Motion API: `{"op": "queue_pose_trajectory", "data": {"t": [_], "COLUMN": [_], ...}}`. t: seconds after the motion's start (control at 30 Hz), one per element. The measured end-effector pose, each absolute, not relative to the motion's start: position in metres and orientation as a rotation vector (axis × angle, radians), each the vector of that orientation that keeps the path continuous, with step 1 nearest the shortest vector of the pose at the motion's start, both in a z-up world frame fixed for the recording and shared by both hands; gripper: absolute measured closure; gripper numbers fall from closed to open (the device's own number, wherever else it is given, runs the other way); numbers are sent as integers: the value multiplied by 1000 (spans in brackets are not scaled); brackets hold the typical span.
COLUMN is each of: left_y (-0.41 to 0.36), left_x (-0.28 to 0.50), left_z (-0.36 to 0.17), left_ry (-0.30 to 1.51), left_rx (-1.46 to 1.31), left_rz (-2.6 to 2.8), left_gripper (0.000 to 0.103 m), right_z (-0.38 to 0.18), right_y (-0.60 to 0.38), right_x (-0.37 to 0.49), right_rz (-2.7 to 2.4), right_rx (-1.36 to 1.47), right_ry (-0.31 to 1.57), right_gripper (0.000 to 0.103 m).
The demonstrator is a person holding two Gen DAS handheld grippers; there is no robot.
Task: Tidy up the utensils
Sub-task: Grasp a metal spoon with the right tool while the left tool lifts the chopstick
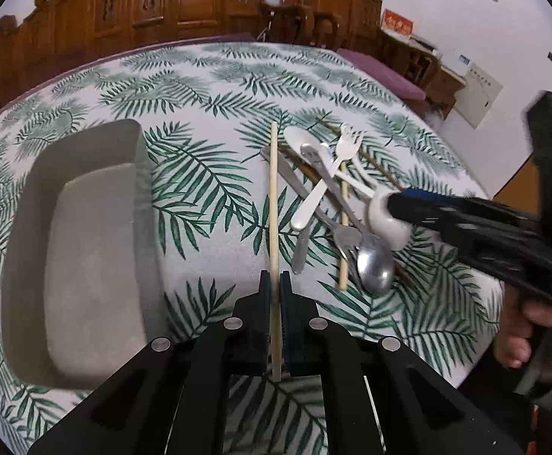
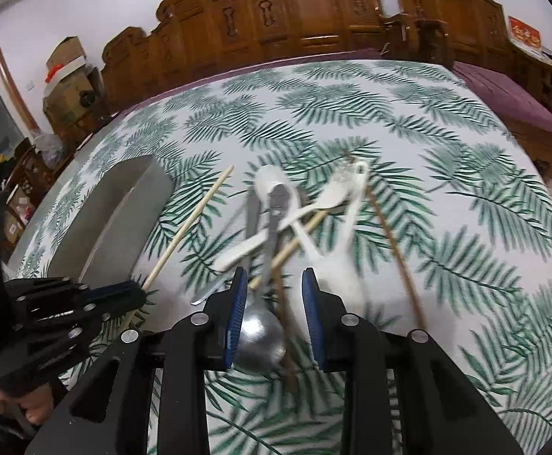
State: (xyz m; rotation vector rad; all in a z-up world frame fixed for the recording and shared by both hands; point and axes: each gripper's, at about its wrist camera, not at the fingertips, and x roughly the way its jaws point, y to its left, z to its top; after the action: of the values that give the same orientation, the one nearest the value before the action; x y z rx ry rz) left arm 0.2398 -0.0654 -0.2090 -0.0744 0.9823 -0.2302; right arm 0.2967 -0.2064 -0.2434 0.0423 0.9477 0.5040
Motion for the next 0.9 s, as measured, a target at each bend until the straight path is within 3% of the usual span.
{"op": "queue_pose_trajectory", "data": {"t": [0.07,0.63,0.9], "left_y": [-63,-44,-44], "left_x": [233,205,198], "left_z": [-204,-183,-177], "left_ry": [972,919,905], "left_rx": [-79,-86,-81], "left_rz": [-233,-244,-237], "left_gripper": [99,99,99], "right_z": [-249,-267,-260], "right_y": [-199,-183,-194], "right_x": [302,325,320], "right_rz": [506,442,424], "right_rx": [39,-19,24], "right_ry": [970,1057,1040], "right_gripper": [77,95,96]}}
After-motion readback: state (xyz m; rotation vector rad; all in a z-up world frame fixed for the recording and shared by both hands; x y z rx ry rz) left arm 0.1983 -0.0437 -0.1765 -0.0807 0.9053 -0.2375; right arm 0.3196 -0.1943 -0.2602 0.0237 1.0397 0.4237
